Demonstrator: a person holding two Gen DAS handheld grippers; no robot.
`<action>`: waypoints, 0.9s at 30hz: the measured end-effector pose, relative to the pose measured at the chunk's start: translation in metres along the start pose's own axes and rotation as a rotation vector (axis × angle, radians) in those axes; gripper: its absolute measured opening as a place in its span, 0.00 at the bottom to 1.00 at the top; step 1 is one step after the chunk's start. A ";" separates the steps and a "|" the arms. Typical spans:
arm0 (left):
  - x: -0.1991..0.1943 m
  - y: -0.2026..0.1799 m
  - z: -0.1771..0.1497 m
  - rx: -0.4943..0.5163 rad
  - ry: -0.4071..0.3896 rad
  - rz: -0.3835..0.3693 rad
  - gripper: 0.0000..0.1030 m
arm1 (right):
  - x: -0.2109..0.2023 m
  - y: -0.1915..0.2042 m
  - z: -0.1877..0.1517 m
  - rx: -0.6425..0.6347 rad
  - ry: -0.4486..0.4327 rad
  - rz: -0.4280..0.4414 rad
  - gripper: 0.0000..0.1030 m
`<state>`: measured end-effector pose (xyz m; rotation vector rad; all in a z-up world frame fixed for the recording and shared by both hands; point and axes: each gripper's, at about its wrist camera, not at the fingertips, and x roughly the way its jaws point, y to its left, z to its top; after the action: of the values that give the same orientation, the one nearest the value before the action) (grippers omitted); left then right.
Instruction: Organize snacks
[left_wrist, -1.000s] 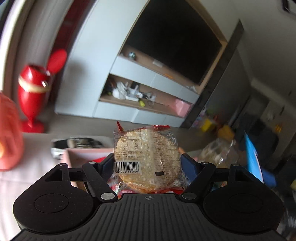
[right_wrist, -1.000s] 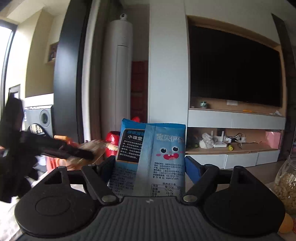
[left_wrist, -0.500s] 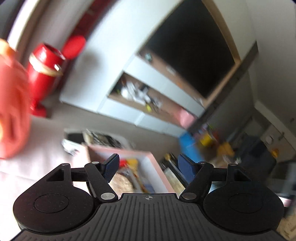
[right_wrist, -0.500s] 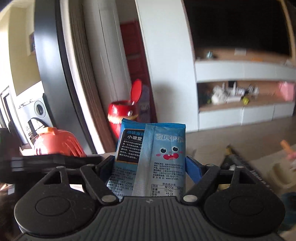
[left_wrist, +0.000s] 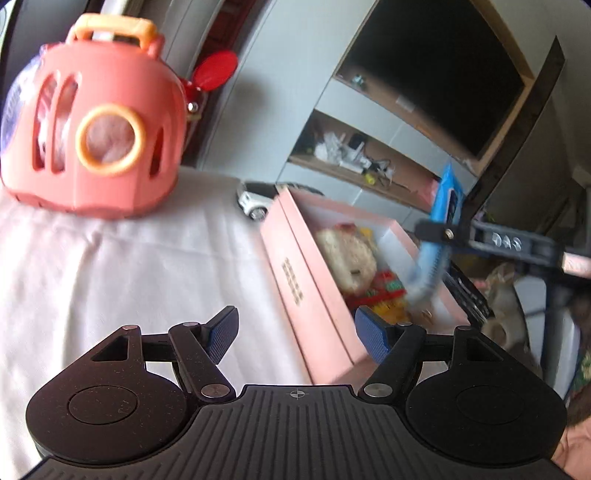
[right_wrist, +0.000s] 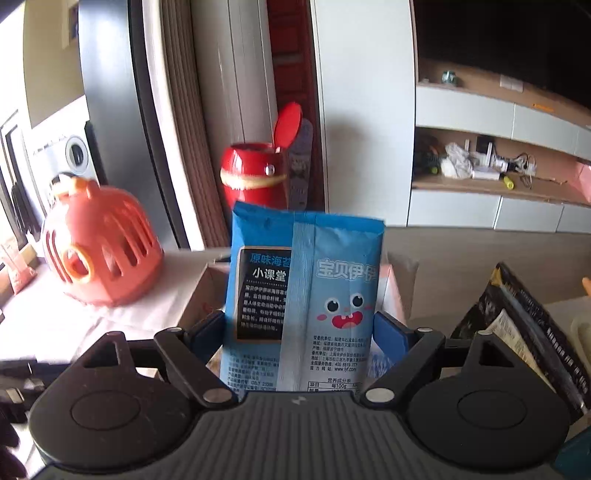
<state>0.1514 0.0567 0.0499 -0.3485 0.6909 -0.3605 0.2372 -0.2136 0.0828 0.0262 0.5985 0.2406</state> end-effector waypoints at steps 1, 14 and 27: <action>-0.001 -0.002 -0.001 0.008 -0.003 -0.009 0.74 | 0.006 -0.002 0.003 0.002 0.025 -0.001 0.84; -0.013 -0.042 -0.007 0.153 -0.065 -0.012 0.74 | -0.017 -0.008 -0.021 0.050 -0.003 0.056 0.84; -0.045 -0.029 -0.107 0.176 0.043 0.294 0.74 | -0.076 0.069 -0.147 -0.068 0.078 0.051 0.84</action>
<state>0.0413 0.0302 0.0099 -0.0693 0.7350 -0.1473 0.0788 -0.1712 0.0102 -0.0342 0.6678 0.3123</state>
